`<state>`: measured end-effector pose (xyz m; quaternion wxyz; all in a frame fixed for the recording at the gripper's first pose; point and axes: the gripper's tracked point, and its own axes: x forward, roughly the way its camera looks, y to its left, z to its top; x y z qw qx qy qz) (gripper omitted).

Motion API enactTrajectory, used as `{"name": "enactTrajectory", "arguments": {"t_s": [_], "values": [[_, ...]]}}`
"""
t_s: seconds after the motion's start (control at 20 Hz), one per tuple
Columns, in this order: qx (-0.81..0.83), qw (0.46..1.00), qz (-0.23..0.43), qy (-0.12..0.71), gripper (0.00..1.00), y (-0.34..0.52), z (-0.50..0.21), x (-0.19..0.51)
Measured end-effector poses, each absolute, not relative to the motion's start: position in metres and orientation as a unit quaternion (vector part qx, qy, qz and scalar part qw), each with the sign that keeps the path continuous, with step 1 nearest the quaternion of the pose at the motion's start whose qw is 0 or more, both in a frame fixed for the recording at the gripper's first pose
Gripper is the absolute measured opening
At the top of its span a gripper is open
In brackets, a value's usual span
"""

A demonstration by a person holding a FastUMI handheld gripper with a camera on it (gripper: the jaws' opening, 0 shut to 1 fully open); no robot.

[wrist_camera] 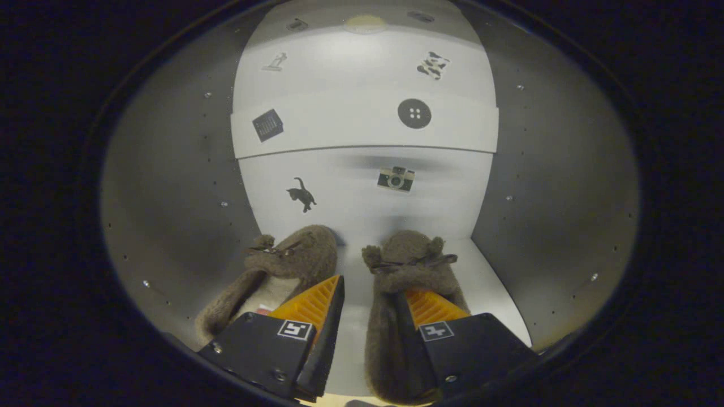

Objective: Open the shoe cabinet door, grab the shoes and put them into the shoe cabinet, then close the shoe cabinet door.

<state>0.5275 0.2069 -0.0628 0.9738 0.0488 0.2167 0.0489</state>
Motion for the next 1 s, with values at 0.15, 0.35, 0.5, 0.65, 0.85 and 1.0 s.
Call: {"name": "enactTrajectory", "arguments": {"t_s": [0.15,0.35,0.5,0.65,0.85,1.0], "values": [[0.051,0.977,0.049,0.203,0.67,0.200,-0.054,0.503],[0.039,0.985,0.051,0.157,0.66,0.191,-0.027,0.451],[0.046,0.988,0.070,0.127,0.66,0.195,-0.006,0.395],[0.029,0.992,0.086,0.091,0.66,0.196,0.015,0.329],[0.041,0.991,0.110,0.061,0.94,0.195,0.028,0.234],[0.033,0.992,0.109,0.046,1.00,0.177,0.032,0.170]]}}
